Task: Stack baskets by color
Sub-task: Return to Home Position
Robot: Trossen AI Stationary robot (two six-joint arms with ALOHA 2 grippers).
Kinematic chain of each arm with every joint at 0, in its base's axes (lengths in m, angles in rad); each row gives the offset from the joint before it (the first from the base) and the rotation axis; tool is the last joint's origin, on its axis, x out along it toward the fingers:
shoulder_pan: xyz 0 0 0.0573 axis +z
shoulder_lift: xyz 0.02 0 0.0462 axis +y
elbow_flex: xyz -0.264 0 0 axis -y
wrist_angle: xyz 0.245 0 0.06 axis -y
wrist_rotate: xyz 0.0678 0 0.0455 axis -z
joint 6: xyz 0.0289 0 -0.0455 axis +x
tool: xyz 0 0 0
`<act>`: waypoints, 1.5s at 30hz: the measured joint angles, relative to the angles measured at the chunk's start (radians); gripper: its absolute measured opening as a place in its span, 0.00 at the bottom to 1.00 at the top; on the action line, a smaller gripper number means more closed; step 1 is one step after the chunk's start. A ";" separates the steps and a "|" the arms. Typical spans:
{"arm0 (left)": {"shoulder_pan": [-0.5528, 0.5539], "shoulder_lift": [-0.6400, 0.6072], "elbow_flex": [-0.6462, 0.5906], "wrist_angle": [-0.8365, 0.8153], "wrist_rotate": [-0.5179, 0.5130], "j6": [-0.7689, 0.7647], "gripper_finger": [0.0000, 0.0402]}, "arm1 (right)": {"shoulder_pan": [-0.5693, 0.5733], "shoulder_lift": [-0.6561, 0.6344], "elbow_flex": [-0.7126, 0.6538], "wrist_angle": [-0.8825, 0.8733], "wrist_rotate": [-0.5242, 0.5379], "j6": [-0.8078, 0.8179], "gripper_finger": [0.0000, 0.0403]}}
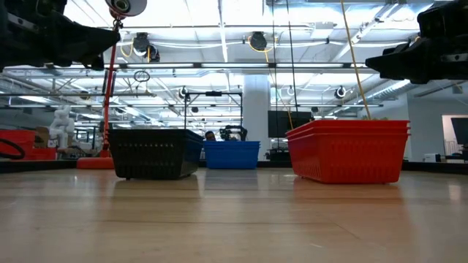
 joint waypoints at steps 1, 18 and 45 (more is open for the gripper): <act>0.014 -0.022 0.000 -0.021 0.016 0.000 0.02 | 0.000 0.000 0.000 0.000 0.000 0.000 0.00; 0.238 -0.286 0.000 -0.319 0.239 -0.045 0.02 | 0.000 0.000 0.000 0.003 0.000 -0.001 0.00; 0.243 -0.667 0.000 -0.685 0.255 -0.018 0.02 | 0.000 0.000 0.000 0.004 0.000 -0.001 0.00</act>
